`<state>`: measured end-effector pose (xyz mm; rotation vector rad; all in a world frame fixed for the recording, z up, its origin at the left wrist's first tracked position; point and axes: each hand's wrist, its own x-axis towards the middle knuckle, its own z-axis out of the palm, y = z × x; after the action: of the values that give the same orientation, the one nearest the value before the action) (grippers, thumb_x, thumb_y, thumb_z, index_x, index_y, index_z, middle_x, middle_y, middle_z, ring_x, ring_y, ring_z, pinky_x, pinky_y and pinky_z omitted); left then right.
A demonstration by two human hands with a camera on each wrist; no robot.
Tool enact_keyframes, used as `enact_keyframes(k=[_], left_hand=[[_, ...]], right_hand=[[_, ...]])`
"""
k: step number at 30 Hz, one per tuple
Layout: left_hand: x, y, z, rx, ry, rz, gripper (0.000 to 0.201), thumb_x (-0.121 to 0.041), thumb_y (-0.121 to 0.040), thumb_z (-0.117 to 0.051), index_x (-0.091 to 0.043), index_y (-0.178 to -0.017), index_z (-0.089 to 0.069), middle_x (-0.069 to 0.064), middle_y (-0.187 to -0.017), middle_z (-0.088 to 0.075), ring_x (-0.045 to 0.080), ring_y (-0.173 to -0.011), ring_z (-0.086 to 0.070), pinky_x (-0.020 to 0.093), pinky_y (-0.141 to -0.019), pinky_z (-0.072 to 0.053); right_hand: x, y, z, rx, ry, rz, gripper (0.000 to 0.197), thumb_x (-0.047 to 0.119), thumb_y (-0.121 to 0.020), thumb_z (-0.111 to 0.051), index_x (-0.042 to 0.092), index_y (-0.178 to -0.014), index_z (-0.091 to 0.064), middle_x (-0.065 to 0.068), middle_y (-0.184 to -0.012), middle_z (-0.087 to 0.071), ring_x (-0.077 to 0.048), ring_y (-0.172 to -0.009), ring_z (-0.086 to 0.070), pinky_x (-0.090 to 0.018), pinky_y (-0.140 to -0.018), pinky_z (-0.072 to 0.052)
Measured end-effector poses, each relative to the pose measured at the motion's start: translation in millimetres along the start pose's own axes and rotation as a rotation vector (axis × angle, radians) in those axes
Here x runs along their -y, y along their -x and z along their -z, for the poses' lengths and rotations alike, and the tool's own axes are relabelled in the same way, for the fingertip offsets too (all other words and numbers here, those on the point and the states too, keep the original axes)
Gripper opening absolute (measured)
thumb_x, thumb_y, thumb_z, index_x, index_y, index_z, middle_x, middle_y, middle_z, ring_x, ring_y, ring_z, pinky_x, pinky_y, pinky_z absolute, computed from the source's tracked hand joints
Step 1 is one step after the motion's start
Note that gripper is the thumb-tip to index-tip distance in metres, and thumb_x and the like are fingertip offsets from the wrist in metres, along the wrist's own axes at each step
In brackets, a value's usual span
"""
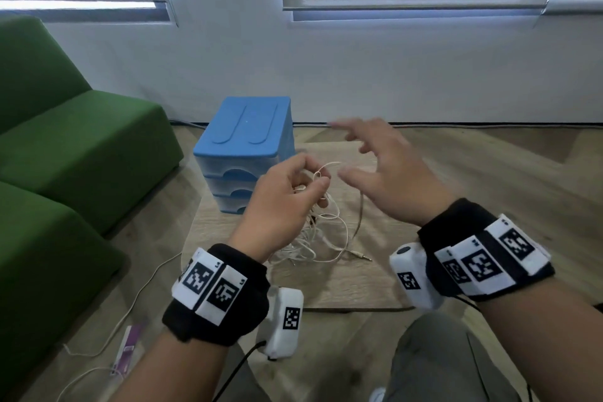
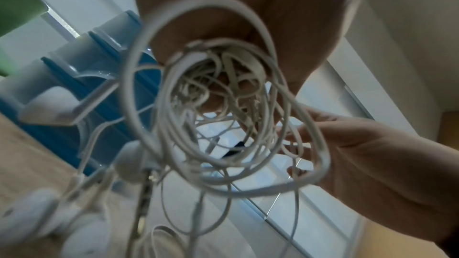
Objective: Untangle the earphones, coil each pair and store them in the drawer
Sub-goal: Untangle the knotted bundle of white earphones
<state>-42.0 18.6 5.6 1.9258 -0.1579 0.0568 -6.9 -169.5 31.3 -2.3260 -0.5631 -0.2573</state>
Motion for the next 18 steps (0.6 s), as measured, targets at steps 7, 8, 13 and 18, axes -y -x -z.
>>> enact_keyframes(k=[7,8,13,18], left_hand=[[1.3,-0.3,3.5,-0.004,-0.057,-0.011,0.016,-0.029,-0.098,-0.070,-0.022,-0.084,-0.075,-0.003,-0.073,-0.075,0.035,-0.081,-0.069,0.049,-0.075,-0.055],[2.0,0.4,4.2,-0.004,-0.059,-0.002,0.016,-0.028,-0.097,-0.070,-0.020,-0.083,-0.075,-0.003,-0.074,-0.075,0.037,-0.083,-0.069,0.051,-0.078,-0.056],[2.2,3.3,6.3,0.012,-0.070,0.017,0.018,-0.030,-0.098,-0.068,-0.019,-0.085,-0.075,-0.003,-0.077,-0.076,0.043,-0.085,-0.068,0.056,-0.082,-0.055],[-1.5,1.7,7.6,0.004,-0.087,-0.016,0.022,-0.033,-0.102,-0.064,-0.025,-0.089,-0.079,-0.004,-0.077,-0.075,0.023,-0.081,-0.070,0.038,-0.074,-0.054]], right_hand=[[3.6,-8.8,-4.9,-0.016,0.135,0.192,0.025,0.046,-0.090,-0.058,0.030,-0.088,-0.076,0.015,-0.080,-0.064,-0.011,-0.082,-0.059,-0.050,-0.081,-0.050],[3.1,-10.6,-3.0,-0.086,0.107,0.183,0.020,0.038,-0.092,-0.062,0.025,-0.085,-0.076,0.012,-0.077,-0.065,-0.013,-0.077,-0.060,-0.046,-0.078,-0.050],[-7.4,-21.3,15.5,-0.545,-0.212,-0.143,0.014,0.023,-0.094,-0.062,0.021,-0.087,-0.073,0.010,-0.071,-0.068,-0.015,-0.072,-0.067,-0.042,-0.075,-0.058],[-9.2,-8.7,8.7,-0.288,-0.028,-0.184,0.045,0.018,-0.080,-0.058,0.038,-0.120,-0.066,0.010,-0.114,-0.062,-0.014,-0.106,-0.059,-0.049,-0.100,-0.049]])
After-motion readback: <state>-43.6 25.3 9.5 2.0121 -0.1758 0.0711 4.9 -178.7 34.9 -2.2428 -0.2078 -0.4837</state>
